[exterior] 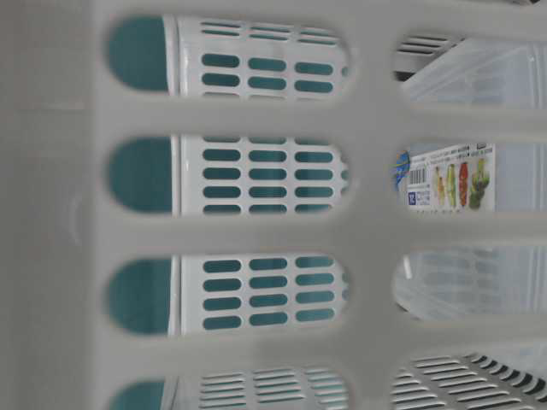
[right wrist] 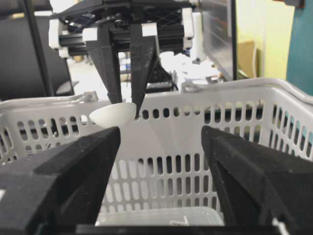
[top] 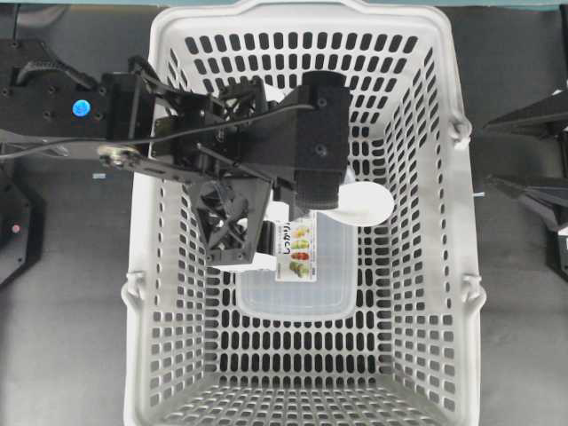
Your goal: Pick up the chinese spoon from the shopping basket with the left arm.
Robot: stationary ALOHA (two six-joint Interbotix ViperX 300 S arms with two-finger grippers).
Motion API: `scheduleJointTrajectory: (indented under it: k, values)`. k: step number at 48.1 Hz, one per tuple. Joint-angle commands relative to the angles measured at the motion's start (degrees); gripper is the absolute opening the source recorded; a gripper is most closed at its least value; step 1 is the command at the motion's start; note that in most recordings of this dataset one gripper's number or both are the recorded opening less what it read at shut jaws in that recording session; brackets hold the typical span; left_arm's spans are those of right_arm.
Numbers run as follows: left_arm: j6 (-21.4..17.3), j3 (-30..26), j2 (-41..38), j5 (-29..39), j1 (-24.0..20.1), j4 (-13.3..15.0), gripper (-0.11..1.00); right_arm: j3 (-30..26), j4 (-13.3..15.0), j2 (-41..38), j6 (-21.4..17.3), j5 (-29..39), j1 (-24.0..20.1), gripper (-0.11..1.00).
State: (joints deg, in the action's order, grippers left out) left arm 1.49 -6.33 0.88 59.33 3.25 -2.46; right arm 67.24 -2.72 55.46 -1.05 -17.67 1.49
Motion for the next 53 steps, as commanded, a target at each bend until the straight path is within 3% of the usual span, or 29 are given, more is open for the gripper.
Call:
scheduleJointTrajectory:
  k: [1,53]
  values:
    - [0.09,-0.97,1.41,-0.18,-0.09,-0.18,0.13,-0.79,-0.26,-0.53,0.0,-0.26,0.0,0.66]
    - [0.44,0.97,1.23,-0.26,0.35,-0.18,0.13,-0.79,-0.26,-0.53,0.09,-0.35,0.35,0.66]
